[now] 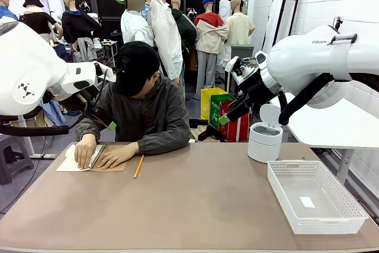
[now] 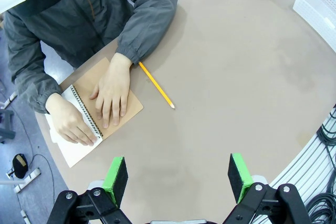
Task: Sort the paper based on its condition.
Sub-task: If a person hands you a paper, place it in the Organizing basket , and if it's crumpled, put it in the Trash can.
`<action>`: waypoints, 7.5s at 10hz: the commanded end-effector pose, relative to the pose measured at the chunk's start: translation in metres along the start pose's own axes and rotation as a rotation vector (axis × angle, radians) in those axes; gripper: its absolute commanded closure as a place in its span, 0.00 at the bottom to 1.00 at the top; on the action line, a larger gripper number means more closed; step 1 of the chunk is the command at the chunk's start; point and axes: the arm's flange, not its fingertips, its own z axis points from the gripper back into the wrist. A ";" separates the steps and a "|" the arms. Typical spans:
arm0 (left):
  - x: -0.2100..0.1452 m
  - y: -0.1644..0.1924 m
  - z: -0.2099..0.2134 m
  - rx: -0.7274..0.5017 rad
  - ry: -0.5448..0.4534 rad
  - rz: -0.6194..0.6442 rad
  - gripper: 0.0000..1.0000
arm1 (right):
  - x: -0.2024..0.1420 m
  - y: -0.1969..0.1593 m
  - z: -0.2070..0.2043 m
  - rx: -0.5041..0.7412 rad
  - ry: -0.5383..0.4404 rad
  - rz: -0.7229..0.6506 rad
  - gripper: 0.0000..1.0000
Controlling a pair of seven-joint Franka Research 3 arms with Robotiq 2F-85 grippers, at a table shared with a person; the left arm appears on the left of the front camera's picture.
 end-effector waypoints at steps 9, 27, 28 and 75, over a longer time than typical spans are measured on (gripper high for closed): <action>0.000 0.001 0.000 0.001 0.002 0.000 0.00 | 0.001 0.000 0.000 -0.002 0.002 -0.001 0.00; 0.000 0.001 0.000 0.001 0.002 0.000 0.00 | 0.001 0.000 0.000 -0.002 0.002 -0.001 0.00; 0.000 0.001 0.000 0.001 0.002 0.000 0.00 | 0.001 0.000 0.000 -0.002 0.002 -0.001 0.00; 0.000 0.001 0.000 0.001 0.002 0.000 0.00 | 0.001 0.000 0.000 -0.002 0.002 -0.001 0.00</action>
